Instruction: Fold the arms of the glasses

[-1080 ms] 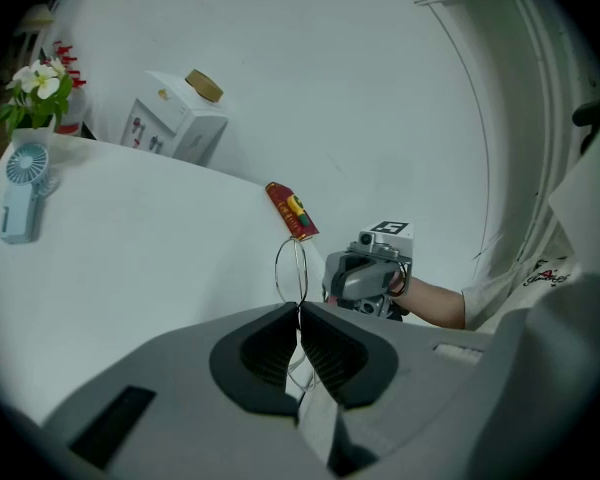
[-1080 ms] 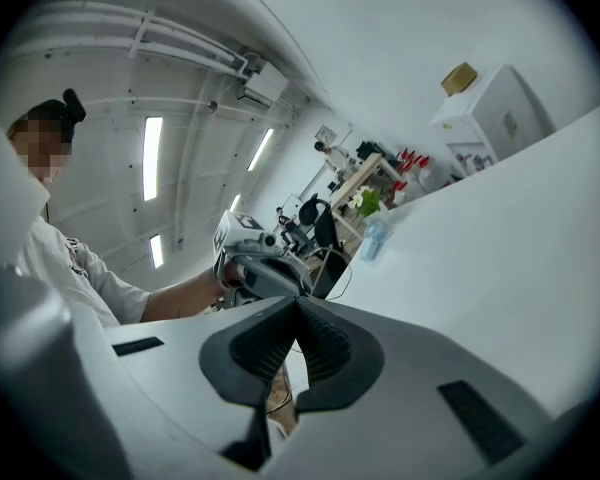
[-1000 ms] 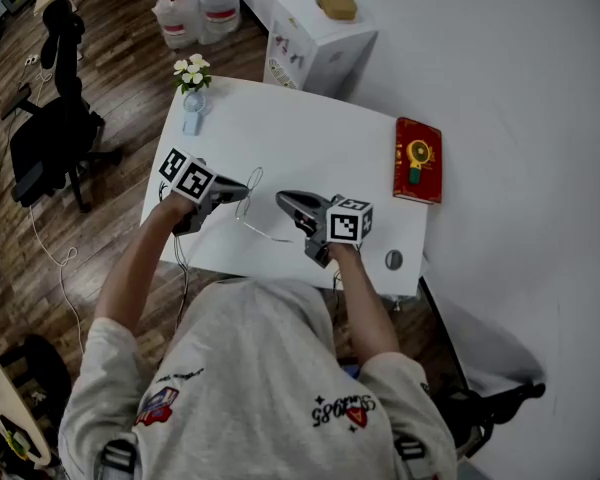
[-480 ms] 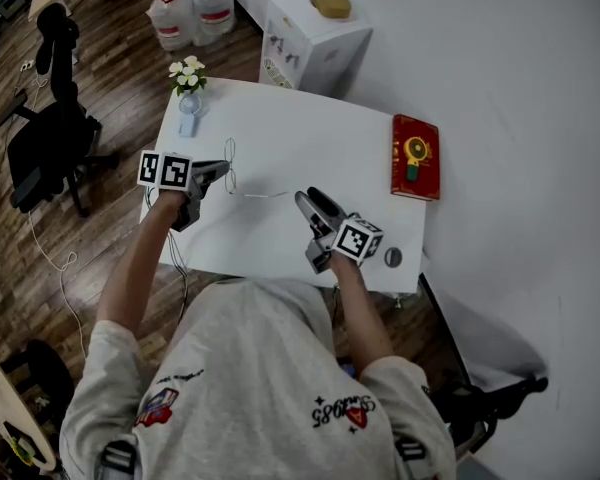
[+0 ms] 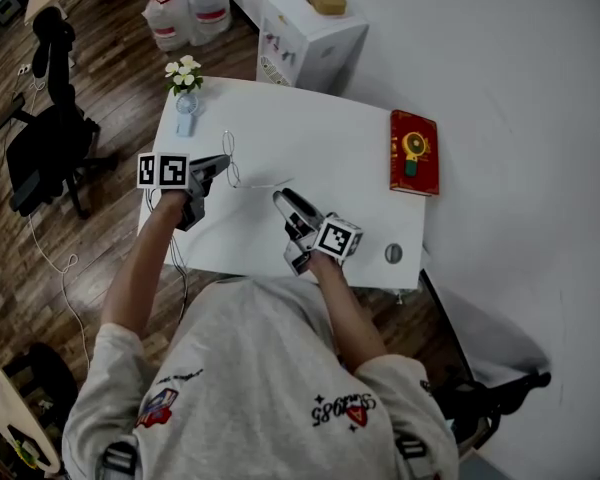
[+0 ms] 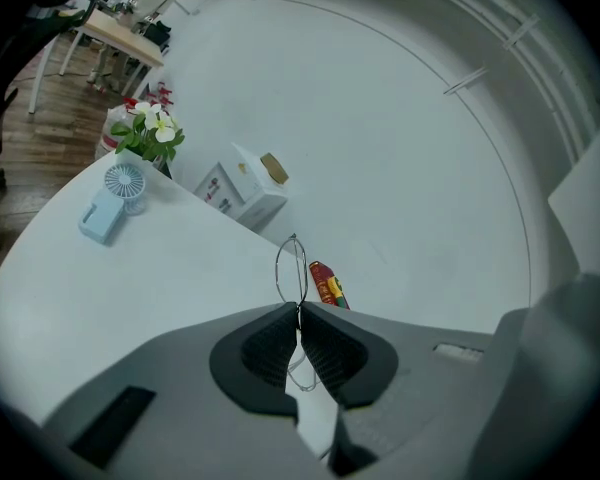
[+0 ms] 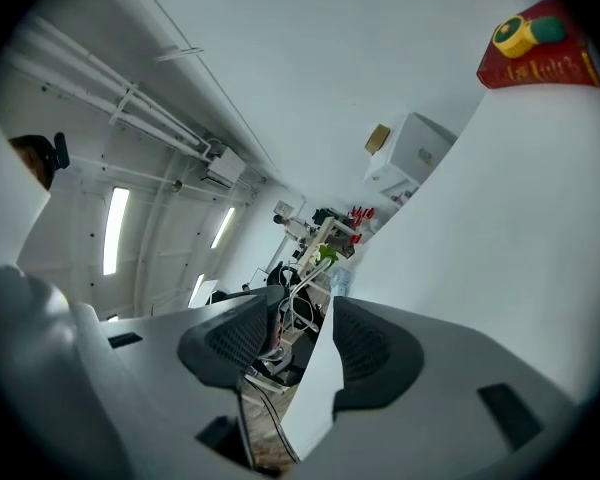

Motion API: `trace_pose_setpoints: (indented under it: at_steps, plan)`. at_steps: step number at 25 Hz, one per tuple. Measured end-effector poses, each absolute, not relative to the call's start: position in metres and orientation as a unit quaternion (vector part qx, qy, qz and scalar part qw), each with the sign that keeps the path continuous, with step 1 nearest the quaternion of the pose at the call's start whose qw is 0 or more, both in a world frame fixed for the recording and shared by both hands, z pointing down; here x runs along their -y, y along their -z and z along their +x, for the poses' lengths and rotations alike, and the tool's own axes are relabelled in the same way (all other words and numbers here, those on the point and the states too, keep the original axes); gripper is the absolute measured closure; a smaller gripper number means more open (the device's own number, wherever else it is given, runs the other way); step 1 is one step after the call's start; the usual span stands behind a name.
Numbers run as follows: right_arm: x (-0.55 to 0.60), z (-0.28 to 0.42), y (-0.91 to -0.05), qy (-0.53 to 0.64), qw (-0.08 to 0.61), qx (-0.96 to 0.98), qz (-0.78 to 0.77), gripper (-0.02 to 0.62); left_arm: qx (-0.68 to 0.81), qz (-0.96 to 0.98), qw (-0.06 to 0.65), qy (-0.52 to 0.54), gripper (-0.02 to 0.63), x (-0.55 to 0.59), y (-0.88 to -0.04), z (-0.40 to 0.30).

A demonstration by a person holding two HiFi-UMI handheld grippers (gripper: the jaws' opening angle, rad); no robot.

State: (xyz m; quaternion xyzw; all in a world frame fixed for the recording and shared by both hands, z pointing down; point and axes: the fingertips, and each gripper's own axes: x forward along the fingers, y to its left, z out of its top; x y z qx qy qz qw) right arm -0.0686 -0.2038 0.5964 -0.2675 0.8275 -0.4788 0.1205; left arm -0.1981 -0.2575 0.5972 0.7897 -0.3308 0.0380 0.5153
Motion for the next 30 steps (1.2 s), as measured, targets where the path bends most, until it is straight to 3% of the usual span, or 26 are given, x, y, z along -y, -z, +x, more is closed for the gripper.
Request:
trace_pose_setpoints:
  at_steps: [7,10,30]
  plan:
    - [0.204,-0.077,-0.589,0.472,0.117,-0.836,-0.255,0.473,0.324,0.794,0.513,-0.044,0.591,0.248,-0.599,-0.186]
    - [0.202,-0.075,-0.59,0.468,0.104,-0.839,-0.258,0.569,0.319,0.798,0.508,-0.055,0.591,0.244,-0.602,-0.181]
    - [0.203,-0.092,-0.592,0.469,0.081,-0.844,-0.247,0.589,0.229,0.853,0.432,-0.185,0.592,0.194,-0.602,-0.124]
